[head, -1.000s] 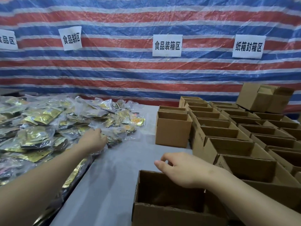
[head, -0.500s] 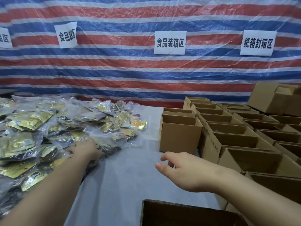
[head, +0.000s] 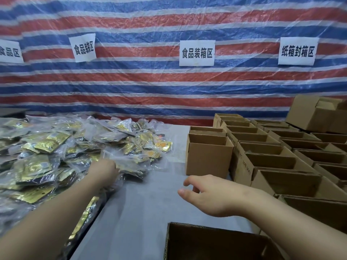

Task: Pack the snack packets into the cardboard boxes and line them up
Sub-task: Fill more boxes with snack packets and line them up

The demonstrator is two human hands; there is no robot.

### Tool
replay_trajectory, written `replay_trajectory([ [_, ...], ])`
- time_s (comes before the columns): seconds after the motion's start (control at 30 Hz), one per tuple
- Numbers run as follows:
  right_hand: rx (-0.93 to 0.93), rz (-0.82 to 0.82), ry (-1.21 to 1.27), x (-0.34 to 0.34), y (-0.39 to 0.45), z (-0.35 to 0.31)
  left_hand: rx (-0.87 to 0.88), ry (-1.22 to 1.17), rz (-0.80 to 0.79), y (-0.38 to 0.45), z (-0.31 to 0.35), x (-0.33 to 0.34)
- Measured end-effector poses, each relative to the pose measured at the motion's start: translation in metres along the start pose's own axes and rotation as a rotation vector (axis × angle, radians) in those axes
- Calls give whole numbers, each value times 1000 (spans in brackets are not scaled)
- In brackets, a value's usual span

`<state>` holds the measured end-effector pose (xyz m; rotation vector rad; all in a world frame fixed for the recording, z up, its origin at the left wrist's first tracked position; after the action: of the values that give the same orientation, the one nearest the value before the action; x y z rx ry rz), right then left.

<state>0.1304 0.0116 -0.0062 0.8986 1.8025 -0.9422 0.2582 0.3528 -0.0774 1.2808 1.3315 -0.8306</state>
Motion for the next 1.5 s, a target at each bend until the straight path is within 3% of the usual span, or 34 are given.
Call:
replay_trajectory([
  [0.13, -12, -14, -21, 3, -6, -5, 9, -105, -17, -13, 5, 2],
  [0.3, 3, -46, -46, 10, -4, -5, 137, 13, 79, -6, 45, -4],
  [0.4, 20, -58, -45, 11, 0, -2, 201, -36, -9, 9, 70, 7],
  [0.57, 36, -99, -31, 11, 10, 3, 166, 0, -192, 27, 78, 38],
  [0.9, 20, -107, -42, 11, 15, 3, 59, -56, 71, 18, 84, 20],
  [1.0, 24, -100, -45, 10, 12, -1, 112, -9, 92, -4, 96, 6],
  [1.2, -4, -87, -70, 12, 2, -11, 229, 68, -159, -44, 109, 29],
  [1.3, 5, -88, -71, 12, -3, -9, 287, 277, -254, -47, 116, 28],
  [1.4, 14, -69, -60, 8, -8, -3, 406, 509, -257, -49, 123, 20],
  [1.5, 19, -22, -28, -1, -10, 4, 429, 341, -208, -49, 120, 9],
])
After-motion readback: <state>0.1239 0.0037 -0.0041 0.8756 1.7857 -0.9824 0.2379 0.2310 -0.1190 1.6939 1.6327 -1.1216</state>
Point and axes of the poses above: each hand's wrist, its own y-axis towards the middle knuckle, its own x-axis out of the palm, z = x × y, the point moved 8 cm from there along y, towards the middle knuckle, and after that the axes turned 3 degrees about x, right-handed, at the moved point
